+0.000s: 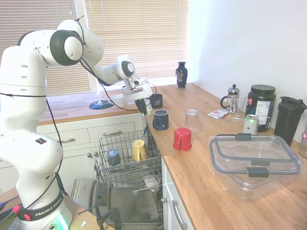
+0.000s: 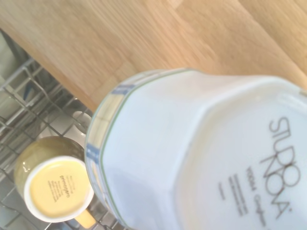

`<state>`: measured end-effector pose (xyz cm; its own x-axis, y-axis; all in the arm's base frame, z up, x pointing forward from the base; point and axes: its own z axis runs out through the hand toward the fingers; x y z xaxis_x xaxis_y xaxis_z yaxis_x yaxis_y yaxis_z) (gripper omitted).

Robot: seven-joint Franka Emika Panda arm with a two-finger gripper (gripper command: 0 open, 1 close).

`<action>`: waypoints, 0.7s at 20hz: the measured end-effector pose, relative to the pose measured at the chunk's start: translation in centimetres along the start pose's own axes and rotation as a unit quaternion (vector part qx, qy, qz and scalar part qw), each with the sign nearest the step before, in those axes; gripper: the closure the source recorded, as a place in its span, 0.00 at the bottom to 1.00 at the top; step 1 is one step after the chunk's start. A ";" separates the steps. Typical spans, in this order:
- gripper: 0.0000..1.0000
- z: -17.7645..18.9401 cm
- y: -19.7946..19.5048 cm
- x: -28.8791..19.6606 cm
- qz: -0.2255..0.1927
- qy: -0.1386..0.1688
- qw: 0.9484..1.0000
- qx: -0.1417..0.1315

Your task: Unload a mug from dishwasher

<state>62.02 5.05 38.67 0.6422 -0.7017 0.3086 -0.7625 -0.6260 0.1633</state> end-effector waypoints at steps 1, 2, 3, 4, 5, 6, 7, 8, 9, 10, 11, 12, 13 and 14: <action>1.00 0.3 -0.1 0.0 0.001 0.000 1.000 -0.001; 1.00 0.6 -0.2 0.1 0.002 0.000 1.000 -0.003; 1.00 0.9 -0.2 0.2 0.003 0.000 1.000 -0.006; 1.00 1.3 -0.3 0.1 0.003 -0.001 1.000 -0.008; 1.00 1.7 -0.4 0.1 0.003 -0.003 1.000 -0.010; 1.00 2.0 -0.5 0.0 0.002 -0.004 1.000 -0.012; 1.00 2.3 -0.7 -0.2 0.001 -0.005 1.000 -0.014; 1.00 2.5 -0.8 -0.3 -0.001 -0.005 1.000 -0.015; 1.00 2.5 -1.1 -0.4 -0.002 -0.005 1.000 -0.015; 1.00 2.5 -1.3 -0.5 -0.003 -0.005 1.000 -0.015; 1.00 2.5 -1.4 -0.5 -0.003 -0.005 1.000 -0.015; 1.00 2.4 -1.6 -0.4 -0.003 -0.005 1.000 -0.015; 1.00 2.4 -1.6 -0.2 -0.001 -0.005 1.000 -0.015; 1.00 2.4 -1.6 0.1 0.001 -0.005 1.000 -0.016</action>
<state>63.45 5.17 36.14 0.6407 -0.7066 0.3003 -0.7663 -0.6131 0.1922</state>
